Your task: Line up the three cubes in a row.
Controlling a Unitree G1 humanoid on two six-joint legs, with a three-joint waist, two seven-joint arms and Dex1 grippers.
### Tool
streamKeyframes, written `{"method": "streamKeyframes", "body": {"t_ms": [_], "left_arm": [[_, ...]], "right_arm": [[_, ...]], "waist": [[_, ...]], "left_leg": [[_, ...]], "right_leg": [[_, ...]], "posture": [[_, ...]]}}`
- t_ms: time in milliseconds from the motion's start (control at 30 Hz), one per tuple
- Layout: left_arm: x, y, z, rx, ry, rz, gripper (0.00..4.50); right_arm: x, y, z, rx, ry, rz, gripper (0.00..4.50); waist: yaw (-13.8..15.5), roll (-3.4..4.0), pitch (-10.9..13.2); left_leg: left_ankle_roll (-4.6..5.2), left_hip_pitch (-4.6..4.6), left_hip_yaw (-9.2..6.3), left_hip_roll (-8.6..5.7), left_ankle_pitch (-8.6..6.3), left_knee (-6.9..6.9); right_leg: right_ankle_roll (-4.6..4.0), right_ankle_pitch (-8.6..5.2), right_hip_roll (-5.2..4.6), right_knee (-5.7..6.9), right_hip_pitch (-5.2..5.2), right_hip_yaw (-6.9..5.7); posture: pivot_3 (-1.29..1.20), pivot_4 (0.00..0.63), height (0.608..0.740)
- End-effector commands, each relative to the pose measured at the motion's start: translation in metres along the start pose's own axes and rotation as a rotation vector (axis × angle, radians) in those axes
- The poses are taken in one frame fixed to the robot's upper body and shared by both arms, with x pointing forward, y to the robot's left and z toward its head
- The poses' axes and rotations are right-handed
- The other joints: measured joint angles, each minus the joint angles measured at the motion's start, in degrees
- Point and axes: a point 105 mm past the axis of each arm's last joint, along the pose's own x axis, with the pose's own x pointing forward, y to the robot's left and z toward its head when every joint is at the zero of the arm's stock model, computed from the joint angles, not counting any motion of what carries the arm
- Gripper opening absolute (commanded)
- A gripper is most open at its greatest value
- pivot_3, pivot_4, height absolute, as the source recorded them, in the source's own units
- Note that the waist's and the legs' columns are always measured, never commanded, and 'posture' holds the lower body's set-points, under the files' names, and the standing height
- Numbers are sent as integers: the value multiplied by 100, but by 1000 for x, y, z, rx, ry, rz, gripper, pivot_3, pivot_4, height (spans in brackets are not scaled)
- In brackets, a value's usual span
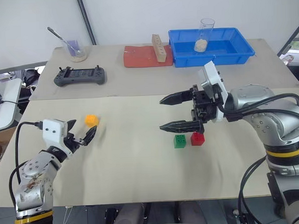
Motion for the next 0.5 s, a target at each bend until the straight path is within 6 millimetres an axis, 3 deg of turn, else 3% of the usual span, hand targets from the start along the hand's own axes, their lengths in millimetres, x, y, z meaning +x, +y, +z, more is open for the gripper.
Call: {"method": "streamKeyframes", "body": {"t_ms": [33, 167, 300, 433, 500], "left_arm": [[9, 3, -2, 18, -8, 28, 4473], [20, 5, -5, 2, 0, 59, 4473], [28, 11, -3, -12, -8, 79, 3231], [33, 13, -4, -13, 0, 78, 1267], [34, 12, -4, -13, 0, 73, 1274]], "right_arm": [[-4, 1, 11, -56, -23, -21, 4500], [-8, 1, 9, -63, -11, -46, 4500], [-10, 4, 8, -54, -8, -57, 4500], [-11, 5, 8, -52, -7, -65, 4500], [-11, 4, 9, -54, -10, -72, 4500]], "waist": [[0, 0, 0], [0, -1, 1], [0, -1, 1], [-11, -2, 0], [-17, -1, 0]], "left_leg": [[0, 0, 0, 0, 0, 0], [1, 0, 1, -1, 0, 0], [1, -2, 1, 0, 0, 0], [1, -2, 1, -1, 0, 0], [1, -2, 1, -1, 0, 0]], "right_leg": [[-1, 1, 0, 0, 1, 0], [0, 1, -1, 1, -1, 1], [-1, 1, -1, 1, -2, 1], [0, 1, -1, 2, -2, 1], [0, 1, -1, 2, -2, 2]], "posture": [[0, 150, 740], [0, 150, 740], [0, 150, 740], [0, 150, 740], [0, 150, 740]]}}
